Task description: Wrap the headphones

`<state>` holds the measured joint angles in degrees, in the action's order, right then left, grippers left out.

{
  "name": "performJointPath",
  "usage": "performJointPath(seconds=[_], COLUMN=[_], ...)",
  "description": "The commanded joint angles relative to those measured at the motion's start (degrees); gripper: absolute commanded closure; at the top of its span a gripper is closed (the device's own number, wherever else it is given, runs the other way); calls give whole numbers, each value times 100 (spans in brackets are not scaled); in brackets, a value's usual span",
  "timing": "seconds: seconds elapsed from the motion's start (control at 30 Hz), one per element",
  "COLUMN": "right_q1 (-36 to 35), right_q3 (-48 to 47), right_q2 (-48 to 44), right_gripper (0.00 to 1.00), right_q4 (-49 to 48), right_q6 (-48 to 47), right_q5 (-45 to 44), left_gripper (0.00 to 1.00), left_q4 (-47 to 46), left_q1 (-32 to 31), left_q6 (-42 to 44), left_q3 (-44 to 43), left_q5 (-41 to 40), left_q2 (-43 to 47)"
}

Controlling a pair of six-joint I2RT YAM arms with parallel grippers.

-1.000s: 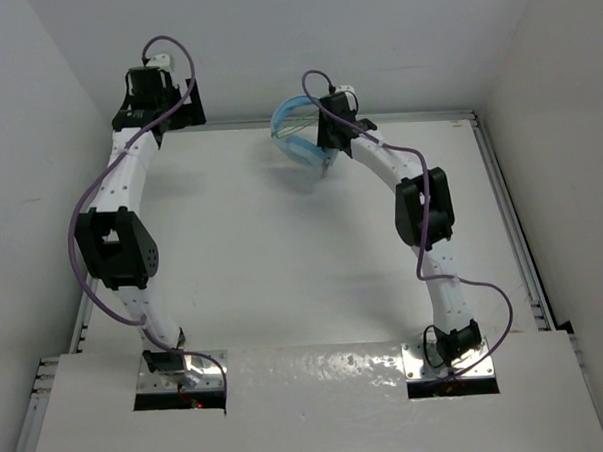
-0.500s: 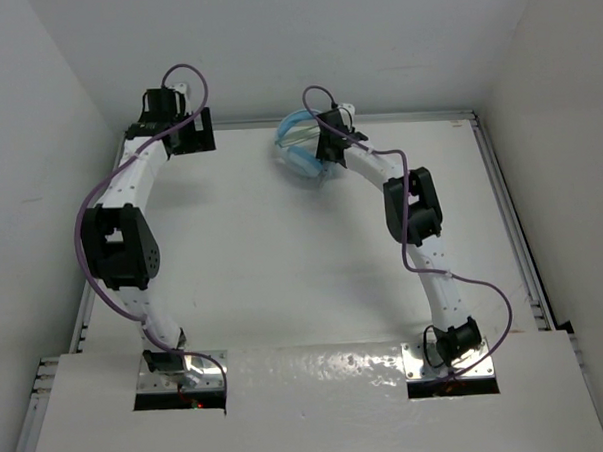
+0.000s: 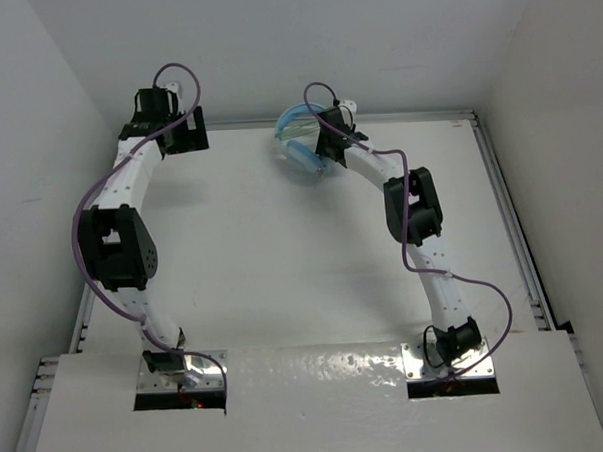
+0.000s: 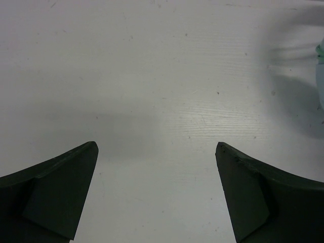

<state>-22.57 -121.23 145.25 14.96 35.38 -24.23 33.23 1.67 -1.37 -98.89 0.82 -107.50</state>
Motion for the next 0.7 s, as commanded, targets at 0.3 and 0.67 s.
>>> performJointPath(seconds=[0.3,0.67], right_q1=[24,16], right_q3=[-85,-15], right_q2=[-111,-146], right_gripper=[48,39], right_q4=[-459,-503], right_q6=[294,338], right_q5=[-100,23], left_gripper=[0,0], left_q4=[-186,-177], left_q1=[202,299], left_q6=[-30,-48], left_q3=[-113,-121], left_q5=[6,102], left_q2=[441,432])
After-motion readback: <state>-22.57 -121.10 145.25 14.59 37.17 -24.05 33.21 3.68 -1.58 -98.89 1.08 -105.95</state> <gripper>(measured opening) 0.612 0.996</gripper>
